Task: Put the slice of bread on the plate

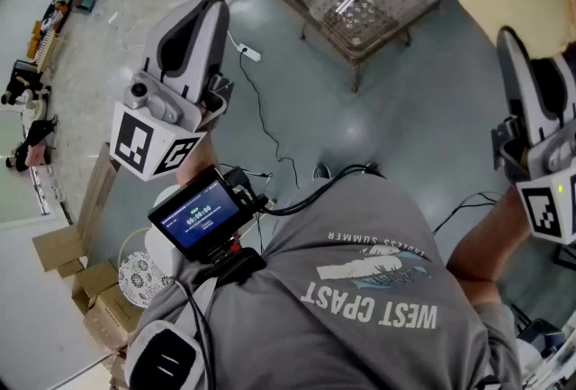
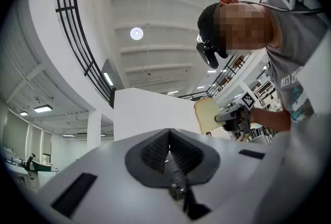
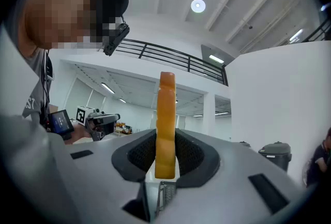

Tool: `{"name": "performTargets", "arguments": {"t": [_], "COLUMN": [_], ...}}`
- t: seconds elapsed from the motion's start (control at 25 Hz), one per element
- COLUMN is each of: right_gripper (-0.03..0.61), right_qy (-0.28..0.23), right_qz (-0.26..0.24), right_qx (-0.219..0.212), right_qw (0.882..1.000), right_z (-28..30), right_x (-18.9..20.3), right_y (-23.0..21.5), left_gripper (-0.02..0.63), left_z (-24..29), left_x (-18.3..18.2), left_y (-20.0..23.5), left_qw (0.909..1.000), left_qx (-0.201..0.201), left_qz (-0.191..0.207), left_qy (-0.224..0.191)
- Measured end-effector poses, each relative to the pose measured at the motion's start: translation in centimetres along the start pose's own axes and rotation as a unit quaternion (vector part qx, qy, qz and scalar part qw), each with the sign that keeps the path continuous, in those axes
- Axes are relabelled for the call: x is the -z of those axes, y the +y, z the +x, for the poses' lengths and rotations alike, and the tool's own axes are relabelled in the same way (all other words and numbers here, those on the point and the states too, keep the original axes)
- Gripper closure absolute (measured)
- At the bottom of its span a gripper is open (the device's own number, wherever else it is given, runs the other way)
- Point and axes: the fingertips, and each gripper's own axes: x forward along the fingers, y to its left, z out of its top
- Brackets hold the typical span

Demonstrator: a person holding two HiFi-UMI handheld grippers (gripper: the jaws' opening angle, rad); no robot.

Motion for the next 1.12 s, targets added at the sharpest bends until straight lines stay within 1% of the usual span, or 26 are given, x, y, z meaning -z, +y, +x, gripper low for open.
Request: {"name": "performTargets", "arguments": {"t": [0.16,0.4,0.56,0.64,1.0,1.12], "right_gripper": [0.494,0.494,0.494,0.494,0.494,0.494], "right_qy": [-0.001,0.000,-0.001,-0.001,-0.001,-0.001], "right_qz": [0.001,0.007,0.015,0.021,0.043,0.044], "right_qx": [0.009,0.005,0.003,0.002,-0.012,-0.010], "right_qw": [1.000,1.000,1.000,1.000,0.999,0.999], "right_z": [-0.1,0.1,-2.8,-3.5,-2.4,-2.3], "right_x": [-0.1,0.1,1.4,1.8,2.2,2.6], "right_y": [-0.2,-0.3,-1.7,-2.3,-2.7,-3.3], "left_gripper": [0.606,0.606,0.606,0.606,0.606,0.606], "left_z": [0.6,1.0,2.3,2.7,3.2,3.4], "left_x": [0.2,0.6,1.4,1.7,2.1,2.1], "left_y": [0.1,0.3,-2.7,-3.6,-3.2,-3.2], "left_qw": [0.9999,0.9999,0.9999,0.9999,0.9997,0.9996], "left_qx": [0.010,0.008,0.008,0.007,0.002,0.002], "left_qz": [-0.004,-0.008,-0.008,-0.008,-0.008,-0.006], "left_qy": [-0.003,0.002,0.008,0.012,0.025,0.028]}}
